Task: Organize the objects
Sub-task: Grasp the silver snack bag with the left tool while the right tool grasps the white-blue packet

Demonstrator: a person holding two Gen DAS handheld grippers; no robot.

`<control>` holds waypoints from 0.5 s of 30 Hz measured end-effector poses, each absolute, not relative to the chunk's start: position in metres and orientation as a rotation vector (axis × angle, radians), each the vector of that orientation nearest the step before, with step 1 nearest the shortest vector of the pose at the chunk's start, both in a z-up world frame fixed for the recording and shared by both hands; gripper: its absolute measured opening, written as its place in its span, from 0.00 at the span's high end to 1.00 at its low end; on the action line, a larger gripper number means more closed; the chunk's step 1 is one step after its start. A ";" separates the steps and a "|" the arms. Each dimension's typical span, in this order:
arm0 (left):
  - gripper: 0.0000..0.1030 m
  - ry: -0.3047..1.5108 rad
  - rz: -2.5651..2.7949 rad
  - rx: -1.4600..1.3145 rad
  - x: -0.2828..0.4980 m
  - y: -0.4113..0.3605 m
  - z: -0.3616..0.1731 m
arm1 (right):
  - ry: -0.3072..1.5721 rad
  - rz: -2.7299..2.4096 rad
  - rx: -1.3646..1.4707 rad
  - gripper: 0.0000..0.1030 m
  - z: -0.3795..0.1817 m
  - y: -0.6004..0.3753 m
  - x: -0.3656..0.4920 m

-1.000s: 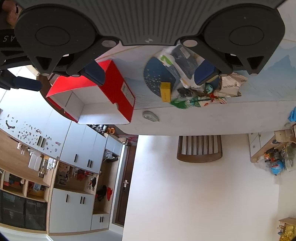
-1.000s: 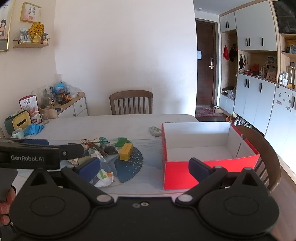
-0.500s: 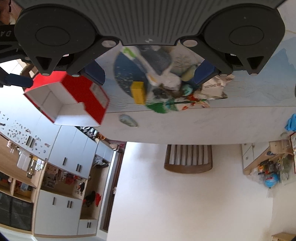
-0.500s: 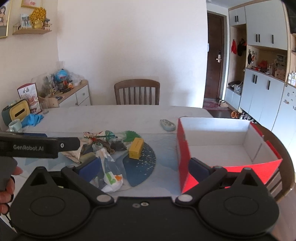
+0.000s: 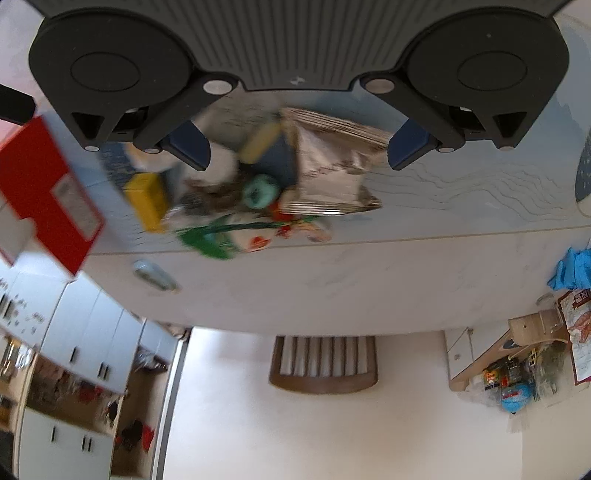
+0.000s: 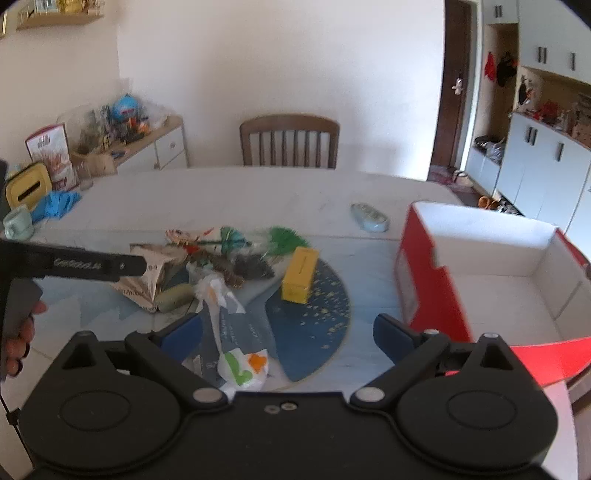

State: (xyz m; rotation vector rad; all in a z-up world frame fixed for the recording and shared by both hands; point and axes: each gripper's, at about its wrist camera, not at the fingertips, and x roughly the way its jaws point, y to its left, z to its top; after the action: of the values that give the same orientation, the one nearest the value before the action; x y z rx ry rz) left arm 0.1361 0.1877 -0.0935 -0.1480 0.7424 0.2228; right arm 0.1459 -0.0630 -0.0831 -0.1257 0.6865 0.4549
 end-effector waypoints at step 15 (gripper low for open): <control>0.12 0.863 0.231 -0.117 0.188 0.225 -0.148 | 0.834 0.534 -0.257 0.26 -0.128 -0.001 0.181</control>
State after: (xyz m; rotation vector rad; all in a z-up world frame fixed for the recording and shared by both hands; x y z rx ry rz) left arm 0.1883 0.2252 -0.1481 -0.1170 0.8631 0.2314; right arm 0.1806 -0.0005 -0.1277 -0.2570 0.8340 0.5335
